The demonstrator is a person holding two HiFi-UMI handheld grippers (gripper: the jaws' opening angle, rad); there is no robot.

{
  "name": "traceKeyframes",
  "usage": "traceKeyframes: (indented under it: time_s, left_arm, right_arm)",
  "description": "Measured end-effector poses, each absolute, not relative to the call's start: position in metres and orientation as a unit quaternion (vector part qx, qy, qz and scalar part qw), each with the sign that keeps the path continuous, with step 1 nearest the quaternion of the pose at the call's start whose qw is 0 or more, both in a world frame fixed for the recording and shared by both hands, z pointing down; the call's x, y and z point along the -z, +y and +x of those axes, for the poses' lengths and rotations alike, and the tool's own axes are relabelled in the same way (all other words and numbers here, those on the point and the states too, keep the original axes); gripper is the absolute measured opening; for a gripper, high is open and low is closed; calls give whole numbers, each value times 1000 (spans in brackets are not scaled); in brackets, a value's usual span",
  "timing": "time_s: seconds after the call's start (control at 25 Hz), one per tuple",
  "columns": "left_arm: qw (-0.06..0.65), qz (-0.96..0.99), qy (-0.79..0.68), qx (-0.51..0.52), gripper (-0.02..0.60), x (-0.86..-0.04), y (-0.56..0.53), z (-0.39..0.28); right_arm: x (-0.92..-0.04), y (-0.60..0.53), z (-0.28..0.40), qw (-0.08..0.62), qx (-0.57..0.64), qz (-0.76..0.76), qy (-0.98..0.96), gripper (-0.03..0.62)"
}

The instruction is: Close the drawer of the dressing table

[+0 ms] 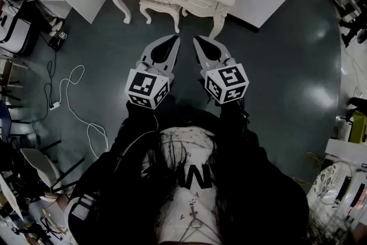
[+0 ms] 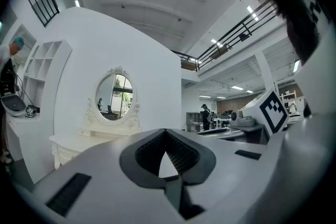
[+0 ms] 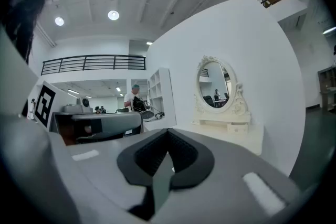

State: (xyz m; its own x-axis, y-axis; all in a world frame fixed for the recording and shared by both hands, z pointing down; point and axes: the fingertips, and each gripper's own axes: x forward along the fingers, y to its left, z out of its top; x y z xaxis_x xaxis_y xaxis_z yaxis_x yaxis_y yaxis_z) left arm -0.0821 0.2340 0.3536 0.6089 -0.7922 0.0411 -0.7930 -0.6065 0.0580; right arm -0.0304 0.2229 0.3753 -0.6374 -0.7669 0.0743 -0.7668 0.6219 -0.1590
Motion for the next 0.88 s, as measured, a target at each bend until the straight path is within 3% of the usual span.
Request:
traceKeyframes:
  time_s: [0.88]
  left_arm:
    - [37,910,-413,-30,0,-357,213,-38]
  right_arm:
    - [-380,211,24,26,110,-460,880,8]
